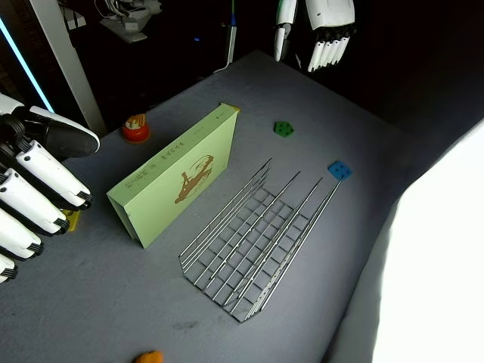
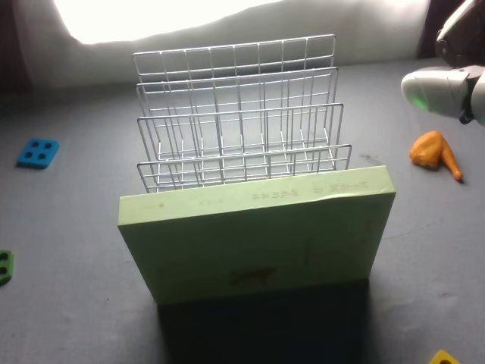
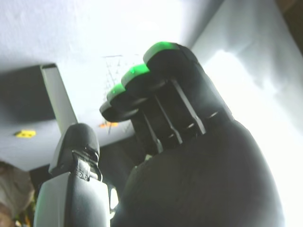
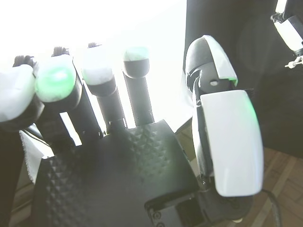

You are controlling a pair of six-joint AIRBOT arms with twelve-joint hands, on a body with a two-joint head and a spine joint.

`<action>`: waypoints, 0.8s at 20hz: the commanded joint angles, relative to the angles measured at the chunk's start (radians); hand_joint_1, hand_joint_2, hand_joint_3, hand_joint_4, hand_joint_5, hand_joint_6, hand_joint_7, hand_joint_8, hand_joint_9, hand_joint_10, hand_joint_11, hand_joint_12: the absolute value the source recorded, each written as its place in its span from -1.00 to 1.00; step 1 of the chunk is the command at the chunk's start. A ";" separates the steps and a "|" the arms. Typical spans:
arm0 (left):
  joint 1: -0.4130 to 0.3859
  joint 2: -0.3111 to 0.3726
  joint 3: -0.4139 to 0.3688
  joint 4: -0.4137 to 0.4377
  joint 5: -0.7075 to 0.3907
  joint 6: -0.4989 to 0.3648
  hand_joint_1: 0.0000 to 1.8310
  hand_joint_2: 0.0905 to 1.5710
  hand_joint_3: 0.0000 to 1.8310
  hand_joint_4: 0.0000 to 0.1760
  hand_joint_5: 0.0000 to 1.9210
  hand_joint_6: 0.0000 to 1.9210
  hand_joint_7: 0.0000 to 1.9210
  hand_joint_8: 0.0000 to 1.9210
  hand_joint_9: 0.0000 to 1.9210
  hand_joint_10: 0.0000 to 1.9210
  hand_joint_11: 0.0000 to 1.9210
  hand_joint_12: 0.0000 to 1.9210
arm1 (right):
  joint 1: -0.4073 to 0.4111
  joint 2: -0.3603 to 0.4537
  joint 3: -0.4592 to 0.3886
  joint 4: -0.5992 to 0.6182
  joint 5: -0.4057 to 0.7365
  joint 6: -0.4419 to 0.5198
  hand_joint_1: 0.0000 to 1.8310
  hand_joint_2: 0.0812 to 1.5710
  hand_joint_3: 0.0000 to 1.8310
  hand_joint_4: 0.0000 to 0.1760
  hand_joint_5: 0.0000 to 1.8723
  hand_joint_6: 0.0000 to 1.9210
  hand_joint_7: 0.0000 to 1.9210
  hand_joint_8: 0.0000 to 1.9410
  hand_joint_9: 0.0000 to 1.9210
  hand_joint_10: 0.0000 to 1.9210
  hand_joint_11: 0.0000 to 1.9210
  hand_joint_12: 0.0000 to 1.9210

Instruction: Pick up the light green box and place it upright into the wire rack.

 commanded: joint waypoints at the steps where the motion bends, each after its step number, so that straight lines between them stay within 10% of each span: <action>1: -0.012 0.000 0.005 0.010 0.082 0.001 -0.74 0.47 -0.85 -0.34 -0.78 -0.92 -0.71 -0.95 -0.71 -0.86 -0.98 -0.17 | 0.009 0.005 -0.002 -0.026 0.082 -0.002 -0.59 0.30 -0.80 -1.00 -0.92 -0.82 -0.87 -0.92 -0.95 -0.76 -1.00 -0.40; 4: -0.011 0.000 0.006 0.010 0.082 0.002 -0.84 0.53 -0.99 -0.28 -0.79 -1.00 -0.65 -0.99 -0.63 -0.96 -1.00 -0.26 | 0.010 0.005 -0.003 -0.015 0.081 -0.002 -0.56 0.36 -0.97 -1.00 -0.86 -0.96 -0.88 -1.00 -0.93 -0.94 -1.00 -0.59; 6: -0.011 0.000 0.005 0.010 0.082 0.002 -0.94 0.53 -1.00 -0.71 -0.79 -1.00 -0.70 -1.00 -0.66 -0.99 -1.00 -0.13 | 0.010 0.005 -0.003 -0.007 0.081 -0.002 -0.65 0.35 -0.99 -1.00 -0.86 -0.98 -0.86 -1.00 -0.91 -0.96 -1.00 -0.85; 10: -0.012 0.000 0.003 0.010 0.082 0.002 -0.91 0.50 -1.00 -0.82 -0.78 -1.00 -0.65 -0.99 -0.62 -0.98 -1.00 -0.08 | 0.009 0.006 -0.002 -0.007 0.058 -0.011 -0.69 0.35 -1.00 -1.00 -0.87 -0.99 -0.87 -1.00 -0.90 -0.97 -1.00 -1.00; 12: -0.019 0.000 0.003 0.010 0.082 0.002 -1.00 0.50 -1.00 -1.00 -0.79 -1.00 -0.72 -1.00 -0.78 -0.99 -1.00 -0.42 | 0.008 0.005 -0.002 0.030 0.059 -0.011 -0.77 0.38 -0.99 -1.00 -0.85 -0.99 -0.84 -0.99 -0.90 -0.98 -0.99 -0.99; 16: -0.023 0.000 -0.003 0.010 0.082 0.003 -0.99 0.50 -1.00 -1.00 -0.80 -1.00 -0.77 -1.00 -0.76 -1.00 -1.00 -0.30 | -0.028 -0.032 -0.001 0.042 0.055 -0.021 -0.42 0.30 -1.00 -1.00 -0.99 -1.00 -0.93 -0.99 -0.91 -0.99 -0.95 -0.97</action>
